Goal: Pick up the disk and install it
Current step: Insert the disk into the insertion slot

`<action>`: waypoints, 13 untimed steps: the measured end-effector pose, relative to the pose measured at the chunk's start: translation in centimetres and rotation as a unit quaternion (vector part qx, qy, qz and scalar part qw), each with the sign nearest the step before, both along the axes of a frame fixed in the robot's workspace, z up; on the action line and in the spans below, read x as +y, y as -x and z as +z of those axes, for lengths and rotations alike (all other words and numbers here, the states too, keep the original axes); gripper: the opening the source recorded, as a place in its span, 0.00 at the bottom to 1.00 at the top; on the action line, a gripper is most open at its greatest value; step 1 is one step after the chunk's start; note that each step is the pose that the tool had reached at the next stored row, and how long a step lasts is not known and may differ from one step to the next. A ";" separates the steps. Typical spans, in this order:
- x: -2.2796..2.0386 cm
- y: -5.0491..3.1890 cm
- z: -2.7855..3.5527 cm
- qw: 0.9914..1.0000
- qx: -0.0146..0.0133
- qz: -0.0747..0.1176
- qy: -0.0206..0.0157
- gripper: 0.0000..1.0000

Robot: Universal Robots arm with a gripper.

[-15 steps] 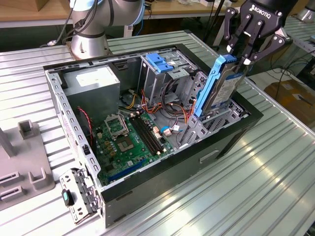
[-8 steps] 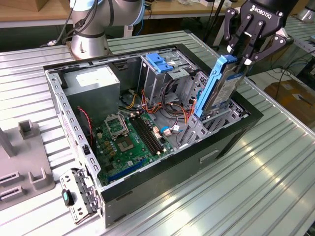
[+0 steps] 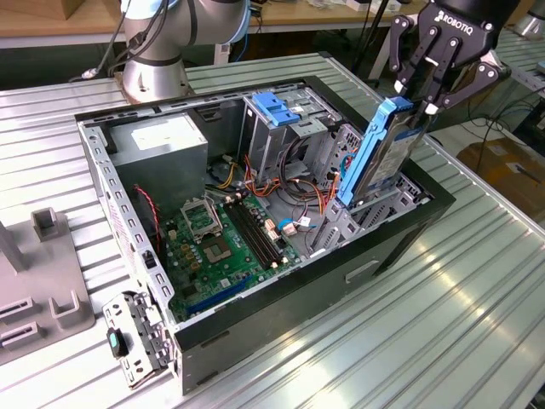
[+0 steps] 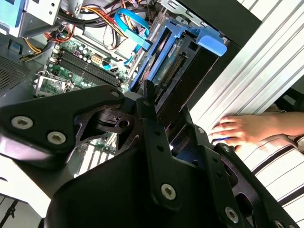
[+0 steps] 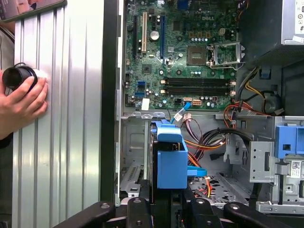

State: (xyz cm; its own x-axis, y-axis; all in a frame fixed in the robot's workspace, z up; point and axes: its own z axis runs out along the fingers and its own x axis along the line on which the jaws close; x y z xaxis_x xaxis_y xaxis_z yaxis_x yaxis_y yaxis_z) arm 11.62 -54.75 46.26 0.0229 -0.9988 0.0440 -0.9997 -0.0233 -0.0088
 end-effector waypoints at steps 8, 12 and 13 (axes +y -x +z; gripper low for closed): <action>0.01 -0.01 -0.72 1.000 -0.001 0.000 0.000 0.35; -0.01 0.00 -0.78 1.000 -0.001 0.000 0.000 0.35; -0.01 0.00 -0.81 1.000 -0.001 0.000 0.000 0.35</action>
